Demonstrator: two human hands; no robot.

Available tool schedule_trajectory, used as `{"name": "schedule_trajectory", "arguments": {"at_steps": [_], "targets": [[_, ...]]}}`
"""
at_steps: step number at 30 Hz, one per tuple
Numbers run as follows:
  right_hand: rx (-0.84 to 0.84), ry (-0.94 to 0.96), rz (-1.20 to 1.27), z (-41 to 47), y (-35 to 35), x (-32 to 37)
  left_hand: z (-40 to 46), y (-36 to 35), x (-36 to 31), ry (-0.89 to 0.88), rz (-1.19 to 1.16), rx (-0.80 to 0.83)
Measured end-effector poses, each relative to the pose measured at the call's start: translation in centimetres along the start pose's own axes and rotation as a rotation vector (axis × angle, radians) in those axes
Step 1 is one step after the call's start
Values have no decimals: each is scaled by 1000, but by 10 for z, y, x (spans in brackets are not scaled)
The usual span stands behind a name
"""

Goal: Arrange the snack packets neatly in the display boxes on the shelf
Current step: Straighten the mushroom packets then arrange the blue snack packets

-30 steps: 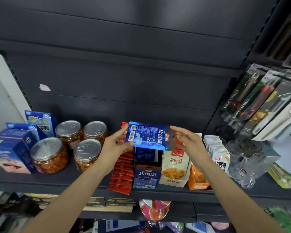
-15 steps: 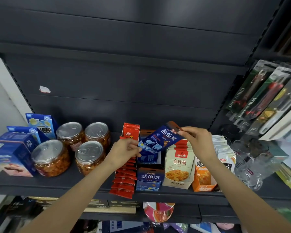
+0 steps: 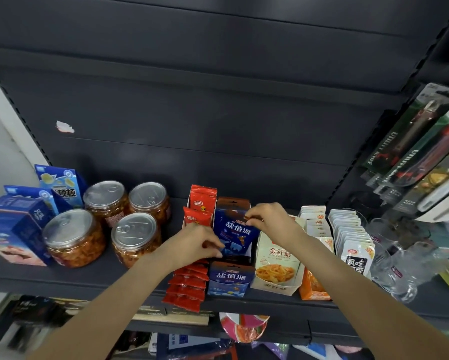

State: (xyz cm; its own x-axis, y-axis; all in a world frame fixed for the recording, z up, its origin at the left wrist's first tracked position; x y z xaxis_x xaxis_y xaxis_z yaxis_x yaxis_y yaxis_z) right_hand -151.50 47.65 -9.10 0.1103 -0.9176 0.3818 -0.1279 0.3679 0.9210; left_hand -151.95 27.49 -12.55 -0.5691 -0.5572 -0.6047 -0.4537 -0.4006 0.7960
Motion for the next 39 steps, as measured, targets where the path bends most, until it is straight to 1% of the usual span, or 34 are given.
{"name": "schedule_trajectory", "arguments": {"at_steps": [2, 3, 5, 7, 10, 15, 23, 26, 29, 32, 34, 36, 37, 39], "targets": [[84, 26, -81, 10, -5, 4, 3, -1, 1, 5, -1, 26], [99, 37, -128, 15, -8, 6, 3, -2, 1, 9, 0, 37], [73, 47, -202, 23, -11, 10, 5, -3, 4, 11, -9, 60], [-10, 53, -235, 30, -13, 11, 5, -3, 6, 17, -27, 72], [-141, 46, -209, 38, -14, 9, 7, -3, 9, 44, -48, 88], [-209, -58, -121, 46, -16, -1, 10, -2, 6, 83, -40, 121], [-159, -65, -113, 53, -18, -6, 12, -4, 3, 118, -34, 62], [-123, -84, -41, 54, -16, -7, 14, -5, 1, 124, -71, 6], [-106, -114, 93, 52, -10, -5, 13, 2, -2, 123, -134, -136], [-128, -60, 190, 39, 6, 2, 11, 11, -4, 135, -225, -252], [-19, 21, 291, 24, 16, 10, 12, 17, -7, 141, -254, -294], [132, 82, 292, 9, 21, 16, 13, 22, -10, 120, -285, -338], [163, 91, 259, 4, 21, 18, 14, 25, -13, 110, -311, -366], [108, 64, 225, 0, 25, 18, 14, 31, -18, 101, -370, -424]]}}
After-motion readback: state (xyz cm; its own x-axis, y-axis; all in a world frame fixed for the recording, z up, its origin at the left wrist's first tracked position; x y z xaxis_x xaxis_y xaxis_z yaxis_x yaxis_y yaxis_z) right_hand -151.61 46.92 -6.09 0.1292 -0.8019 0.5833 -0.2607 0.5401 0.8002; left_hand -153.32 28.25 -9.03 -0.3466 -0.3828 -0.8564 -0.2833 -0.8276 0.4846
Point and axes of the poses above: each hand's wrist, its own z-axis towards the middle knuckle, its own y-axis out of the back of the hand, x = y × z, the point moved 2 cm from there along z, towards the middle knuckle, and after that the axes turned 5 degrees about -y, right-handed, at the moved point
